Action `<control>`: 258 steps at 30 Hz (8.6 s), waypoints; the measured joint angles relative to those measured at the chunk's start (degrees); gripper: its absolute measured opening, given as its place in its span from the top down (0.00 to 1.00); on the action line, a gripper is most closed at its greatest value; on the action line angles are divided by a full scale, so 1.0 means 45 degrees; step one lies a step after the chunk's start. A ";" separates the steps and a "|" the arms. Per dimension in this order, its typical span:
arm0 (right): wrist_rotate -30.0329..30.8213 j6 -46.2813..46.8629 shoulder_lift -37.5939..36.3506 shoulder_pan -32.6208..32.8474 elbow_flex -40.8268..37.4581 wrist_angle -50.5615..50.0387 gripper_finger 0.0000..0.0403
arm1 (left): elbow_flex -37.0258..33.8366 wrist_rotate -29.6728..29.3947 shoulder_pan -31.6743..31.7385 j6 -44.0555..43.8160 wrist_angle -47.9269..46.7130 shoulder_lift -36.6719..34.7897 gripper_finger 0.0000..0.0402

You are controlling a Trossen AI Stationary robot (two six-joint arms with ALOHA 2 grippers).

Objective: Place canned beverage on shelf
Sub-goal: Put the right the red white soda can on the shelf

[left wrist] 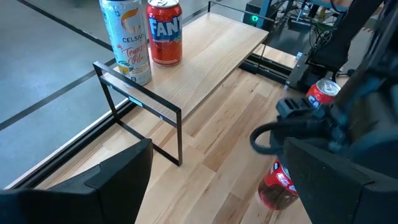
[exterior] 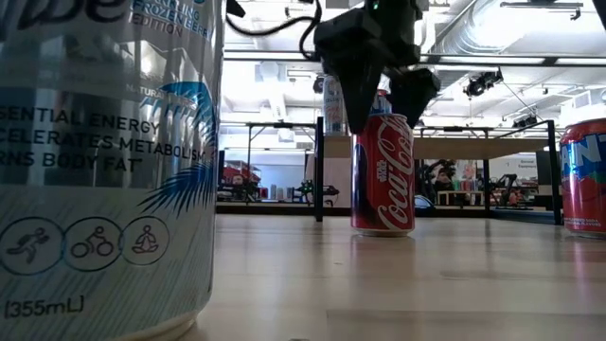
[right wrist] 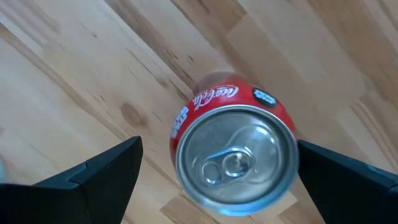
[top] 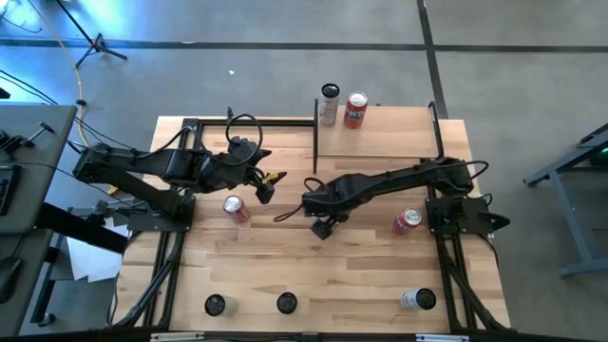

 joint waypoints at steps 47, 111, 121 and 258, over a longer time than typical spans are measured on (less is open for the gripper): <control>-0.0152 -0.2301 -0.5179 -0.2036 -0.0012 -0.4179 0.28 | 0.0000 -0.0002 -0.0004 0.0000 0.0008 0.0000 0.16; -0.0161 -1.1111 -0.3989 -1.5901 0.2919 -0.5264 0.28 | 0.0000 0.0000 -0.0004 0.0000 0.0007 0.0000 0.16; -0.0400 -1.0843 -0.4156 -1.5744 0.2897 -0.5245 0.28 | 0.0000 -0.0005 -0.0001 0.0000 0.0008 0.0000 0.16; 0.7794 -0.3316 -1.3251 -0.9379 -1.1732 0.9128 0.20 | 0.0000 -0.0005 0.0000 0.0000 0.0008 0.0000 0.16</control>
